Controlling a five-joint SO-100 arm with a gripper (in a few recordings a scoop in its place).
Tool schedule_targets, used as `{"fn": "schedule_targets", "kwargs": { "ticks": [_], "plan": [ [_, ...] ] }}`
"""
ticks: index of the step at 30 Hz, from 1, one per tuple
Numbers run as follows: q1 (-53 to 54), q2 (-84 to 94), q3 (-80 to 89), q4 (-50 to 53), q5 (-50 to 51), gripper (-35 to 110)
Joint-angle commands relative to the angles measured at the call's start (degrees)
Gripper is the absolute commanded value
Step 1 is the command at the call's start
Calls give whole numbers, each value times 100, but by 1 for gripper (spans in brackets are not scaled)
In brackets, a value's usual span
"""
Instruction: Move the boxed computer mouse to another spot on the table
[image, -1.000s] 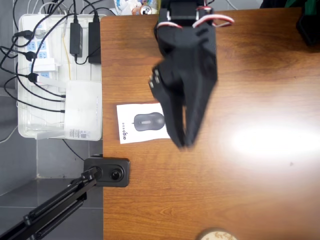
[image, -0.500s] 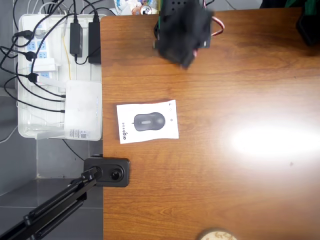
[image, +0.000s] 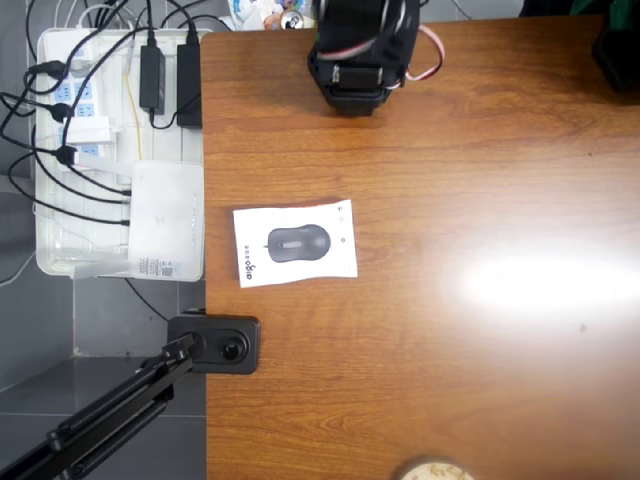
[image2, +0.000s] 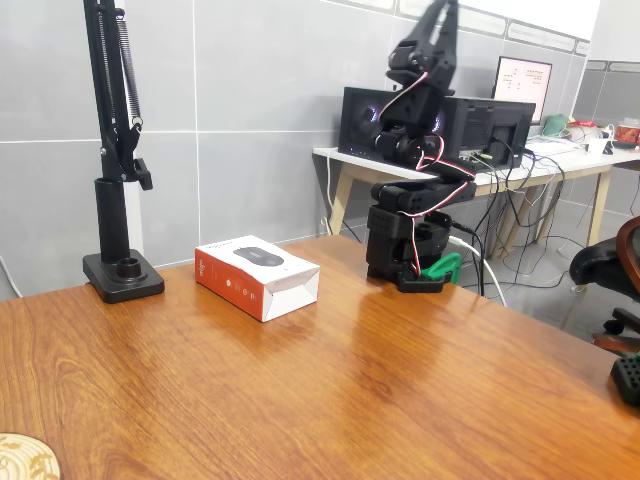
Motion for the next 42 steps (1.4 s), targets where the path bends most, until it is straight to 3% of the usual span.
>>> {"fn": "schedule_targets", "kwargs": {
  "ticks": [1,6,42],
  "plan": [
    [-123,-53,-26,-123,439,0],
    [-123,-53,-26,-114,844,0],
    [-123,-53,-26,-114,861,0]
  ]
}}
